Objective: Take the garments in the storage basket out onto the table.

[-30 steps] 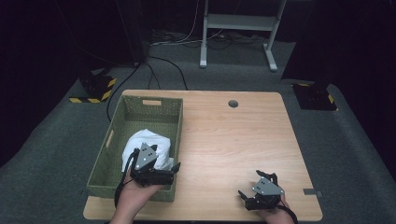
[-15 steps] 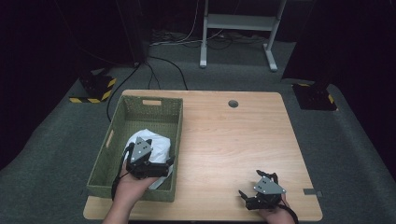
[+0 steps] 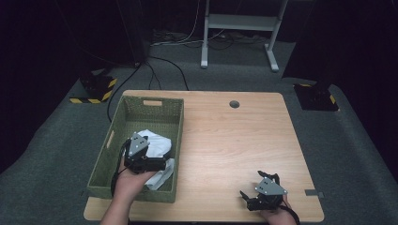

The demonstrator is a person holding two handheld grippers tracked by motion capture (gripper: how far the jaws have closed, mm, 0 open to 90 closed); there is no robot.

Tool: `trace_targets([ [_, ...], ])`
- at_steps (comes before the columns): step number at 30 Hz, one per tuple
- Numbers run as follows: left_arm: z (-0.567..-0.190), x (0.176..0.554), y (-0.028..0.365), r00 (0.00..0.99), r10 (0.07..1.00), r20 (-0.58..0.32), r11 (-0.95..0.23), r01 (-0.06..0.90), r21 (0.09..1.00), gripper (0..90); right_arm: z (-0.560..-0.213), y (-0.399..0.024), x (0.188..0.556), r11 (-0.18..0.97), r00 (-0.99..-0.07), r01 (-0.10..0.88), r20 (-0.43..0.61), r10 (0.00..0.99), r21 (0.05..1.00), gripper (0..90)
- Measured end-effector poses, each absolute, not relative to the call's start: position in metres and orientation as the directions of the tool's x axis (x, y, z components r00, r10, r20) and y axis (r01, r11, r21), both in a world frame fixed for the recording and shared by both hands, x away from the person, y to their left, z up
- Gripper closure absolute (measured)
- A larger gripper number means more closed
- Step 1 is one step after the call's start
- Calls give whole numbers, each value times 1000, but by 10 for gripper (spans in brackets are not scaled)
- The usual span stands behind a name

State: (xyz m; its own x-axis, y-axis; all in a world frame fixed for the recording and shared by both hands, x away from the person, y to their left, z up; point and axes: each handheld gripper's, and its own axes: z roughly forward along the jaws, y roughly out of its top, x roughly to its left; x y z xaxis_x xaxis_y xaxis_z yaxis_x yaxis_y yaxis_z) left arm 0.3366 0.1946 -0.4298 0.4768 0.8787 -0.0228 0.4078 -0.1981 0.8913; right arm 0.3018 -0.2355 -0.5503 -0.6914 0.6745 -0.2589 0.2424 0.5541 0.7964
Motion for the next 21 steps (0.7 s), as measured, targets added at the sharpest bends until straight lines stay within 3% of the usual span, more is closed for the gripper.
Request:
trace_targets([
  [21,-436,352,198,445,895,-19,-204,447,871,7,-550,-236,302,556,-697,238,-258,669,796,2],
])
